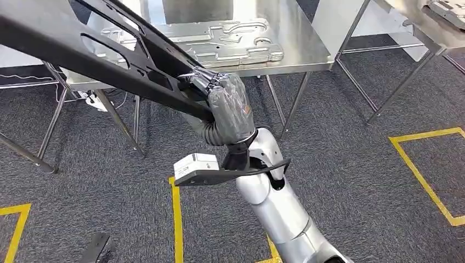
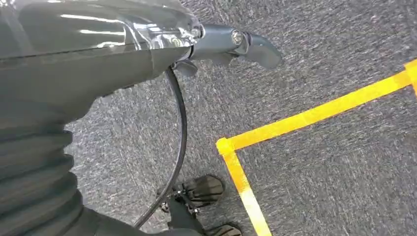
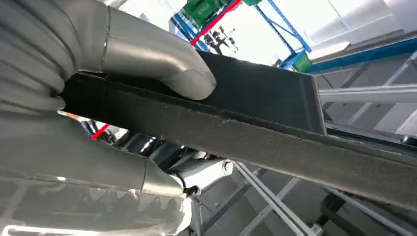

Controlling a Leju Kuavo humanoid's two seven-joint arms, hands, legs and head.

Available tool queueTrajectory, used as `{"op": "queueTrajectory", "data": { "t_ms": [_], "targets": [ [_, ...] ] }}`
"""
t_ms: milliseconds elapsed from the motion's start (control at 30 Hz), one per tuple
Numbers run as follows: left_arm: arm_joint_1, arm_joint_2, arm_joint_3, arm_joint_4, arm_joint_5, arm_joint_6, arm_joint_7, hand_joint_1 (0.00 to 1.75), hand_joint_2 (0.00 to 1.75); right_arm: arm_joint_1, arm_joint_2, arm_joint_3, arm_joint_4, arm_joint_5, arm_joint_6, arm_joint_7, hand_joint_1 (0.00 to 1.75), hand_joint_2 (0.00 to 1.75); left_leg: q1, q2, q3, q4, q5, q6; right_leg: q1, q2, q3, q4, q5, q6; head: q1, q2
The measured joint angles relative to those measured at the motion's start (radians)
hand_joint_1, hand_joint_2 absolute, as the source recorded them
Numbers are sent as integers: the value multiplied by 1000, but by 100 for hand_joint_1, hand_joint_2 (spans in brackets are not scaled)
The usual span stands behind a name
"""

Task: Take the parts from the cabinet and place them on the table.

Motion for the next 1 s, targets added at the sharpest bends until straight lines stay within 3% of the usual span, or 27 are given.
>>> {"op": "queueTrajectory", "data": {
  "t_ms": [33,67,100,133,200,233,267,300,333,400,433,467,533,567,600,633,667,733,767,800,833,900,933,1000],
  "targets": [
    [0,0,0,0,0,1,-2,0,175,-1,0,0,0,0,0,-1,175,175,0,0,1,-2,1,2,0,0,0,-1,0,2,0,0],
    [0,-1,-2,0,-1,2,-3,0,175,-1,3,0,0,0,-1,-1,175,175,14,2,11,-18,7,11,7,1,1,1,-4,7,0,0],
    [0,-2,-3,0,-2,2,-3,0,175,-1,3,0,0,0,-2,-1,175,175,15,6,20,-26,9,14,5,-5,-5,14,-11,10,-1,0],
    [0,-2,-4,0,-2,3,-4,0,175,-4,3,1,0,-2,-3,-2,175,175,18,9,25,-28,9,16,3,-9,-25,59,-37,11,6,0],
    [0,-2,-5,0,-3,5,-4,0,175,-3,1,0,0,-2,-4,-2,175,175,22,15,28,-28,7,16,-8,-12,-107,211,-102,16,13,0],
    [0,-2,-5,0,-3,5,-3,0,175,-1,0,1,0,-3,-4,-2,175,175,25,17,27,-28,5,14,-14,-15,-146,276,-119,20,13,0],
    [0,-2,-5,0,-3,5,-3,0,175,3,-3,0,0,-3,-4,0,175,175,28,18,29,-27,3,10,-20,-18,-167,302,-115,25,14,0],
    [0,-2,-5,0,-3,5,-3,0,175,4,-4,0,0,-3,-4,0,175,175,33,18,32,-27,-1,4,-26,-20,-158,276,-84,30,15,0],
    [0,-3,-6,0,-3,5,-3,0,175,4,-5,0,0,-3,-4,0,175,175,40,19,36,-26,-5,-4,-32,-23,-126,204,-38,36,16,0],
    [0,-4,-7,0,-3,7,-3,0,175,4,-5,0,0,-3,-4,0,175,175,48,18,48,-22,-18,-26,-46,-38,-39,31,38,52,19,0],
    [0,-2,-8,0,-3,9,-3,0,175,2,-6,1,0,-3,-4,0,175,175,41,17,45,-19,-23,-38,-34,-38,-29,19,11,58,31,0],
    [1,-2,-10,0,-3,11,-2,0,175,4,-5,1,-1,-2,-4,0,175,175,39,18,45,-22,-22,-43,-38,-36,-31,25,11,44,34,0],
    [4,-5,-16,1,-3,11,-2,0,175,8,-6,0,-1,-2,-5,6,175,175,42,20,58,-40,-18,-51,-34,-31,-34,28,5,30,17,0],
    [2,-7,-19,1,-3,11,-2,0,175,7,-6,0,-1,-2,-5,6,175,175,44,22,64,-47,-21,-58,-33,-27,-28,27,4,20,15,0],
    [1,-8,-21,1,-3,14,-3,0,175,7,-3,0,-1,0,-5,6,175,175,47,22,65,-37,-29,-58,-38,-27,-21,22,2,8,9,0],
    [1,-8,-22,1,-3,15,-3,0,175,5,-3,0,-1,0,-5,6,175,175,44,20,48,3,-49,-53,-37,-27,-15,22,-2,1,2,0],
    [2,-8,-24,1,-3,15,-3,0,175,6,-3,0,-1,1,-5,6,175,175,40,18,10,81,-82,-51,-35,-27,-9,22,-7,-7,-4,0],
    [6,-8,-24,1,-3,15,-3,0,175,11,-3,0,-1,4,-5,10,175,175,27,15,-90,259,-139,-47,-27,-25,-1,23,-15,-19,-11,0],
    [8,-8,-24,1,-3,16,-3,0,175,14,-4,0,-1,5,-5,10,175,175,23,15,-122,300,-137,-44,-24,-22,4,23,-19,-23,-11,0],
    [9,-8,-24,1,-3,16,-3,0,175,16,-4,0,-1,6,-5,10,175,175,18,14,-127,288,-111,-40,-21,-19,9,23,-23,-24,-11,0],
    [10,-8,-24,1,-3,15,-3,0,175,16,-3,0,-1,6,-5,10,175,175,16,14,-112,230,-64,-34,-20,-15,17,23,-28,-23,-12,0],
    [10,-8,-27,1,-3,16,-4,0,175,15,-3,0,-1,6,-5,11,175,175,13,13,-42,47,44,-25,-19,-13,37,24,-43,-15,-13,0],
    [10,-8,-28,1,-3,16,-4,0,175,15,-4,0,-1,7,-5,12,175,175,11,11,-26,22,33,-25,-15,-12,39,25,-49,-9,-14,0],
    [10,-10,-30,2,-5,16,-4,0,175,13,-3,0,-2,9,-6,16,175,175,8,7,-23,3,26,-20,-10,-9,35,26,-51,-1,-13,0]
  ]
}}
